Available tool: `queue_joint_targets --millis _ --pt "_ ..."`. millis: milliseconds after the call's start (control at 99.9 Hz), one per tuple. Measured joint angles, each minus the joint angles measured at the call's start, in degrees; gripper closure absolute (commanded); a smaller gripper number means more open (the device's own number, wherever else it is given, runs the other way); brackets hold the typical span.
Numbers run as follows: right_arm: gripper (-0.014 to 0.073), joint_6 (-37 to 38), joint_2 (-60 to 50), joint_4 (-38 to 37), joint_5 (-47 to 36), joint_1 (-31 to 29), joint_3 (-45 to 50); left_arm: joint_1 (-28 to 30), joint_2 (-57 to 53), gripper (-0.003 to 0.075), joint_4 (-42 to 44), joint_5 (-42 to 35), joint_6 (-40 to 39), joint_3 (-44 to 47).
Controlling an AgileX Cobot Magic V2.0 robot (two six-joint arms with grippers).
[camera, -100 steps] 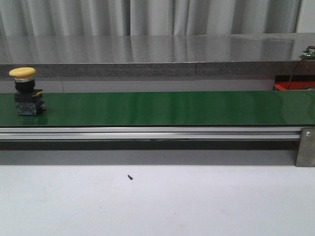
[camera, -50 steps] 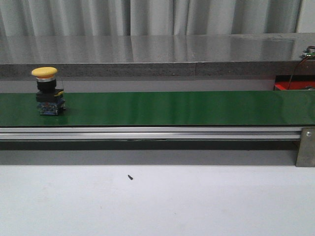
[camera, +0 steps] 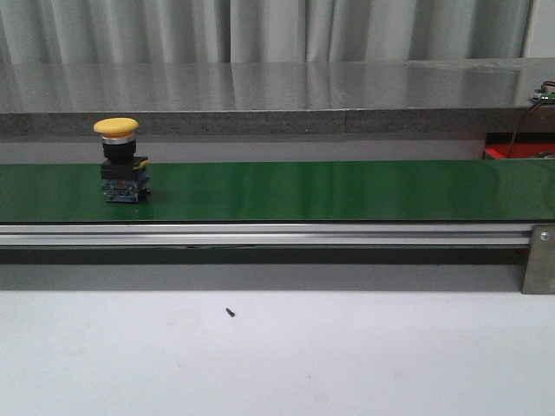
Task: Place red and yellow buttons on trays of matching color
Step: 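Grasp a second yellow push button with the left gripper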
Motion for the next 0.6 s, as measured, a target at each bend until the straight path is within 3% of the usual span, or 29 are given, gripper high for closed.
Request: queue_joint_targets --millis 320,600 --pt "0.069 0.0 0.0 0.0 0.0 0.0 0.0 -1.34 -10.01 0.0585 -1.07 5.48 0.0 0.0" --pt "0.069 0.0 0.0 0.0 0.0 0.0 0.0 -10.93 -14.27 0.0585 -1.34 11.14 0.17 0.0"
